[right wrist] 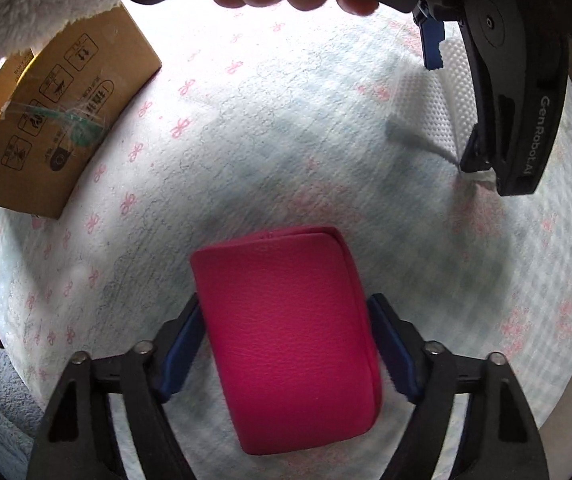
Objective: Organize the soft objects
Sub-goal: 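Grasp the white mesh cloth with the left tool while the right tool grasps the pink pouch, then carry cloth and pouch into the box and open both tools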
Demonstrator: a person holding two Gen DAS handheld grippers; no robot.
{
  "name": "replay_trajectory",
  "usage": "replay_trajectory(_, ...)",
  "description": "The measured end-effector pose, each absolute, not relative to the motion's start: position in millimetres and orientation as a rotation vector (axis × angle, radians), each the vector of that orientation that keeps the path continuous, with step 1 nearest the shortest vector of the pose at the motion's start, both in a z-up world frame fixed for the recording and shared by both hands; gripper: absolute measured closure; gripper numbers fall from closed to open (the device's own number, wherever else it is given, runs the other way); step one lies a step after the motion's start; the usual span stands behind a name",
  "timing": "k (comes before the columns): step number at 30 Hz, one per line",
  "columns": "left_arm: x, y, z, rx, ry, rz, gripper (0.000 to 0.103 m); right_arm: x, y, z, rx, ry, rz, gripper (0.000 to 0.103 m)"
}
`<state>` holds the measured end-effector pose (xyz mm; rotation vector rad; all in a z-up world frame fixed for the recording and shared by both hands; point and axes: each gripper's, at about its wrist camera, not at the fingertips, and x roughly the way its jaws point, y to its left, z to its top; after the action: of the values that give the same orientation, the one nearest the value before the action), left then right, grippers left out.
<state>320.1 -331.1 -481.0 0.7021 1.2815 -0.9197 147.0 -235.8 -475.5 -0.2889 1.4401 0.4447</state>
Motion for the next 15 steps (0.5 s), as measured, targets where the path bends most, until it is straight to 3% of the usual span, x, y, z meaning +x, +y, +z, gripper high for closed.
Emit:
replay_trajectory(1,318.2,-331.4,-479.5,0.707,1.275,-0.931,0.041,147.4,-237.8,-474.5,-0.278,1.437,0.45,0.035)
replay_trajectory(2,314.3,-333.1,-475.6,0.711,1.269,-0.942,0.057,147.6,-239.5,-473.8,-0.27,1.436,0.451,0.038)
replay_trajectory(5,309.4,-334.5,-467.8,0.723,1.25,-0.963,0.088,146.0,-241.3,-470.7,-0.269,1.43,0.445,0.043)
replay_trajectory(15,308.6,-337.7,-439.8,0.684,1.268,-0.94,0.093,141.9,-253.8,-449.5,-0.19,1.425,0.372,0.055)
